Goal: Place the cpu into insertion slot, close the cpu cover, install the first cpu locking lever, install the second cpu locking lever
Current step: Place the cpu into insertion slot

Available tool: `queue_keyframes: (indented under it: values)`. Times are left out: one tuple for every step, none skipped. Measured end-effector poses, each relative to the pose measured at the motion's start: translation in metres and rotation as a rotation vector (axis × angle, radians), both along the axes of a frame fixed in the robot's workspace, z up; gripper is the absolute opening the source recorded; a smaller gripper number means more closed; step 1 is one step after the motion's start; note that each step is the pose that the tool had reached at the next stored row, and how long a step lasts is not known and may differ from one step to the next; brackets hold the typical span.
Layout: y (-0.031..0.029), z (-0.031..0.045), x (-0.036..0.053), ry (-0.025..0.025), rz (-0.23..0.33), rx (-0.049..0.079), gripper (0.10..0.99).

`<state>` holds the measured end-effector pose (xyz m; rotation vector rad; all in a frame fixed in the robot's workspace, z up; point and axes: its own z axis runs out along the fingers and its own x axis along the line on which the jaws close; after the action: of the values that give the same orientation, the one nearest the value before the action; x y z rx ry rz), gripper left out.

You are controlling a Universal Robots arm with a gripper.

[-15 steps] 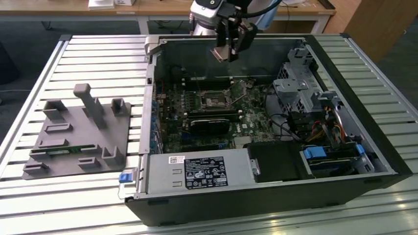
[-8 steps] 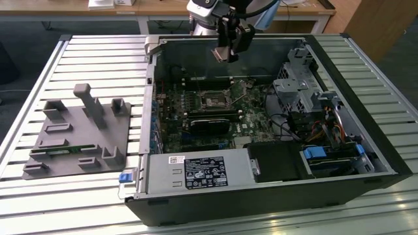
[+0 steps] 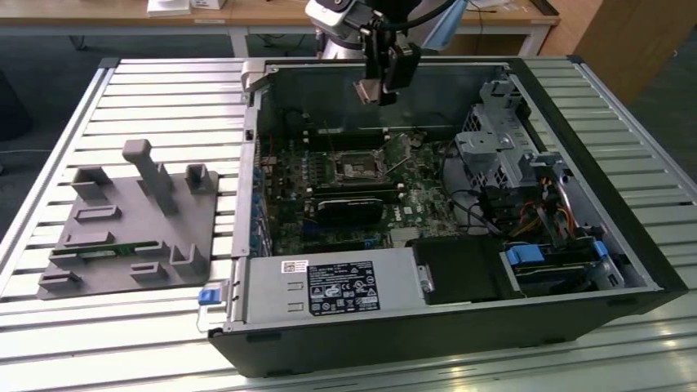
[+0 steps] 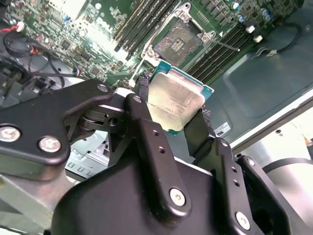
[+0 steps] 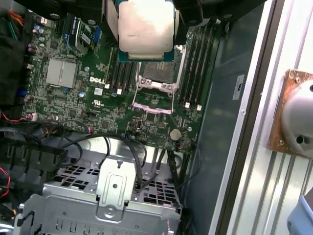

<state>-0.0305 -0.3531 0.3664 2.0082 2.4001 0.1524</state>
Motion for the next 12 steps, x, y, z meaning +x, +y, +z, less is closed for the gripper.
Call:
queue_keyframes:
  values:
    - [0.0,-0.0001,0.0,0.0,-0.008,0.0,0.541]
    - [0.0,-0.0002,-0.0001,0.0,-0.014,0.0,0.541]
    - [0.0,-0.0004,0.0,0.0,-0.021,0.0,0.541]
    - [0.0,-0.0005,0.0,0.0,-0.028,0.0,0.541]
    - [0.0,-0.0006,-0.0001,0.0,-0.034,0.0,0.541]
    - [0.0,-0.0007,-0.0001,0.0,-0.04,0.0,0.541]
    - [0.0,-0.0008,-0.0001,0.0001,-0.045,0.0,0.541]
    - [0.0,-0.0009,-0.0002,0.0,-0.05,0.0,0.541]
    - [0.0,-0.001,-0.0003,0.0,-0.055,0.0,0.541]
    - [0.0,-0.0011,-0.0003,0.0,-0.06,0.0,0.541]
    - [0.0,-0.0011,-0.0004,0.0,-0.065,0.0,0.541]
    - [0.0,-0.0012,-0.0005,0.0,-0.07,0.0,0.541]
